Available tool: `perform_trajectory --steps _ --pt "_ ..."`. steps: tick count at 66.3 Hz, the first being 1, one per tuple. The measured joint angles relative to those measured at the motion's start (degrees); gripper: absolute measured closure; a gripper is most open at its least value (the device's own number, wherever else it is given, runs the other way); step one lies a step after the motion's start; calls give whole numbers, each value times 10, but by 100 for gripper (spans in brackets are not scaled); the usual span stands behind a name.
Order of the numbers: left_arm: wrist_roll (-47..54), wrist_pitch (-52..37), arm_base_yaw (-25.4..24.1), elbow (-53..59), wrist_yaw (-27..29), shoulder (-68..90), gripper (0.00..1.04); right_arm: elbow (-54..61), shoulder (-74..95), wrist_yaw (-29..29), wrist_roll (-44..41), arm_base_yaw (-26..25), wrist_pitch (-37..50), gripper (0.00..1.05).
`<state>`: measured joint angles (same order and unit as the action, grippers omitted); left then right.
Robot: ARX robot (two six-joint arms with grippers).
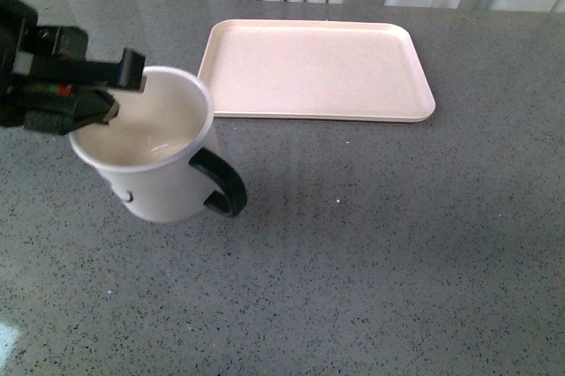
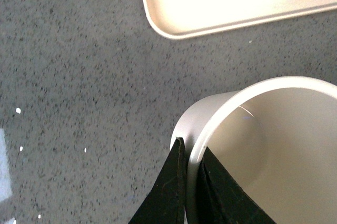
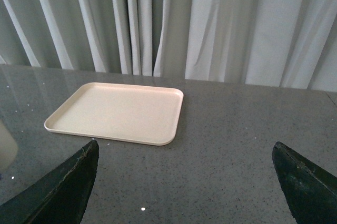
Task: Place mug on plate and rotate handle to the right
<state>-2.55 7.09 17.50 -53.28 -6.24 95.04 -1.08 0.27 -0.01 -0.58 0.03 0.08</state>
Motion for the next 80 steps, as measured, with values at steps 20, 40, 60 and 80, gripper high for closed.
perform_trajectory --steps 20,40,60,80 --pt "29 64 20 -180 -9 110 103 0 0 0 0 0 0 9" --pt "36 130 40 -356 -11 234 103 0 0 0 0 0 0 9" --pt "43 176 49 -478 -16 322 103 0 0 0 0 0 0 9" --pt "60 204 48 -547 -31 368 103 0 0 0 0 0 0 9"
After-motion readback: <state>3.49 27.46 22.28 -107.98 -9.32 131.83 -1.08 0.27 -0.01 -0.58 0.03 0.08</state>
